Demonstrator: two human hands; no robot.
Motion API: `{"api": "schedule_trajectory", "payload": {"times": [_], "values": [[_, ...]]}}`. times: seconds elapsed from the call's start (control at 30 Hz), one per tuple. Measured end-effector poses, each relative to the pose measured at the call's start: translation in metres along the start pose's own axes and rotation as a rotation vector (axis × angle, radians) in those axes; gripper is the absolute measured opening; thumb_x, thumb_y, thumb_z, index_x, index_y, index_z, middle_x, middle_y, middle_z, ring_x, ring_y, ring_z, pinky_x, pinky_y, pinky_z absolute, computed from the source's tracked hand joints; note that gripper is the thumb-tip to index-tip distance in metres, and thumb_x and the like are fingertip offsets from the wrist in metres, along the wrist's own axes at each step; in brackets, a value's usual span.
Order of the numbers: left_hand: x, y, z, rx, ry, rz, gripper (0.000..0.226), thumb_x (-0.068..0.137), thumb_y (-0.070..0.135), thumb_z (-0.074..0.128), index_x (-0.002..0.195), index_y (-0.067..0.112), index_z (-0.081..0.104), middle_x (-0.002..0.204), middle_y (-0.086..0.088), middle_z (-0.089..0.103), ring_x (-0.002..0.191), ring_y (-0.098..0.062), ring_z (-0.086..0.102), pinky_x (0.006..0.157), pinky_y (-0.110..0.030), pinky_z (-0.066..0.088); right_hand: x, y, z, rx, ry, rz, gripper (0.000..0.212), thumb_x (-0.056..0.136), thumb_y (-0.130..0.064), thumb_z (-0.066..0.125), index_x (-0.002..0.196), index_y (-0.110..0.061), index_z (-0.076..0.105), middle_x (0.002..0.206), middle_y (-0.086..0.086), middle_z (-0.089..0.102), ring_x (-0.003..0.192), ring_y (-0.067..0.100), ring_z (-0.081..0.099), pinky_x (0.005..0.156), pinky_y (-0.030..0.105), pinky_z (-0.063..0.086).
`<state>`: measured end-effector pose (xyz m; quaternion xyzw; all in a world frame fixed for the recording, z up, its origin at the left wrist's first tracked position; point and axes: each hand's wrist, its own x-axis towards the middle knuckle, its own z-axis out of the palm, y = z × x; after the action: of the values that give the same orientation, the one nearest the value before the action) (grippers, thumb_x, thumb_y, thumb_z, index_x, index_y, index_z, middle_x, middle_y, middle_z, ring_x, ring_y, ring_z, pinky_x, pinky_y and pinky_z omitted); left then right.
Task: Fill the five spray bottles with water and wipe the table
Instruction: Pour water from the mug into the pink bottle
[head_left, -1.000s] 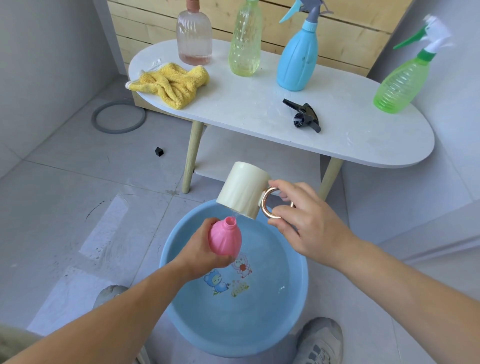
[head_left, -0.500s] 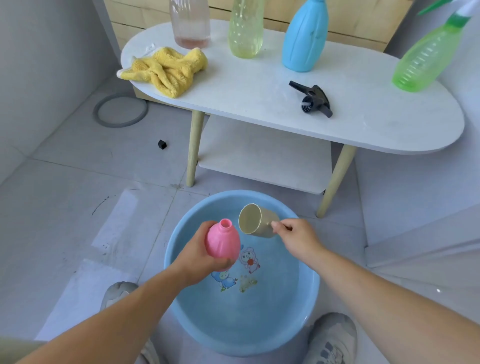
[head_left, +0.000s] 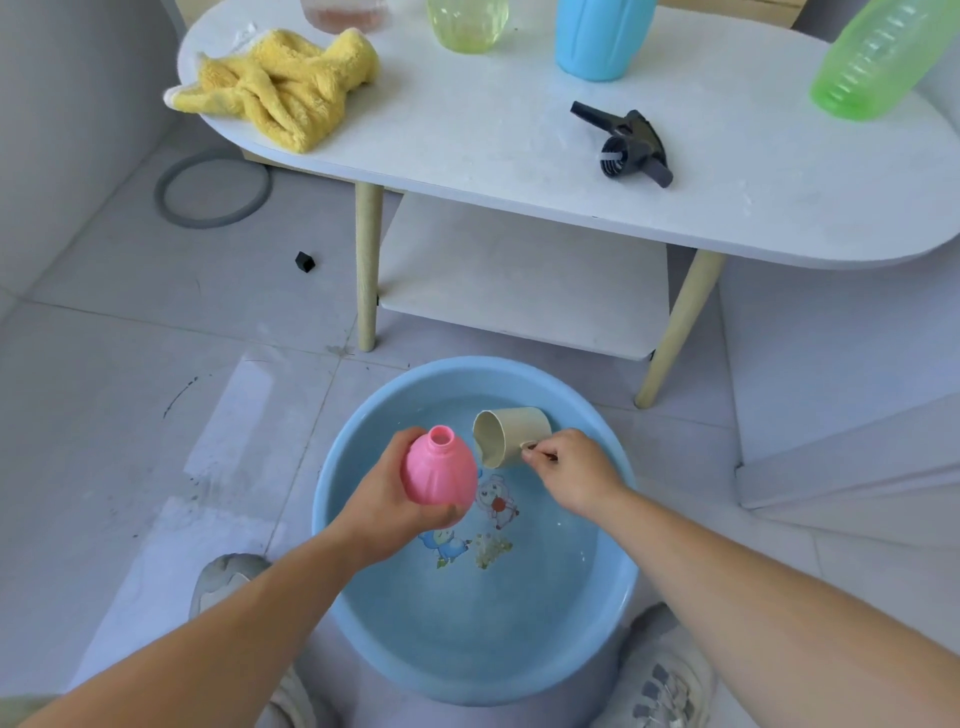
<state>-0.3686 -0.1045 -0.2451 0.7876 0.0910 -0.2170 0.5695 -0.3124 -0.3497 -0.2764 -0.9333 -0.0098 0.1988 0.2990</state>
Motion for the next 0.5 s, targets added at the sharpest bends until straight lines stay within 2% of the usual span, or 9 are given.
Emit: {"api": "schedule_trajectory", "payload": {"times": [0.2, 0.33, 0.4, 0.5], "values": [[-0.0012, -0.0028, 0.0001, 0.002, -0.009, -0.023, 0.083, 0.068, 0.014, 0.092, 0.129, 0.044, 0.044, 0.118, 0.013, 0.058, 0.102, -0.015, 0.064, 0.072, -0.031, 0.063, -0.0018, 0.0037, 0.0029, -0.048, -0.017, -0.016, 0.051, 0.095, -0.028, 0.059, 0.053, -0.006, 0.039, 0.067, 0.016, 0.05, 0.058, 0.022, 0.039, 0.053, 0.036, 0.03], [-0.0032, -0.0014, -0.0008, 0.0, -0.005, -0.02, 0.082, 0.069, 0.012, 0.091, 0.129, 0.042, 0.043, 0.117, 0.013, 0.057, 0.1, -0.014, 0.064, 0.065, -0.023, 0.059, -0.0025, 0.0022, 0.0039, -0.08, -0.038, -0.017, 0.05, 0.095, -0.029, 0.059, 0.054, -0.006, 0.043, 0.068, 0.01, 0.05, 0.062, 0.027, 0.046, 0.057, 0.037, 0.037], [-0.0038, -0.0004, -0.0015, 0.002, -0.007, -0.019, 0.082, 0.069, 0.012, 0.091, 0.127, 0.044, 0.043, 0.117, 0.014, 0.056, 0.101, -0.014, 0.063, 0.065, -0.022, 0.059, -0.0031, 0.0021, 0.0049, -0.082, -0.048, 0.001, 0.049, 0.095, -0.03, 0.059, 0.057, -0.003, 0.046, 0.072, 0.012, 0.054, 0.066, 0.031, 0.052, 0.059, 0.04, 0.041], [-0.0043, 0.0003, -0.0029, 0.015, -0.007, -0.018, 0.082, 0.068, 0.014, 0.092, 0.126, 0.045, 0.043, 0.117, 0.014, 0.057, 0.102, -0.013, 0.063, 0.067, -0.024, 0.06, -0.0041, 0.0011, 0.006, -0.063, -0.061, 0.048, 0.046, 0.095, -0.031, 0.058, 0.062, 0.001, 0.05, 0.077, 0.015, 0.058, 0.062, 0.027, 0.047, 0.057, 0.036, 0.038]]}}
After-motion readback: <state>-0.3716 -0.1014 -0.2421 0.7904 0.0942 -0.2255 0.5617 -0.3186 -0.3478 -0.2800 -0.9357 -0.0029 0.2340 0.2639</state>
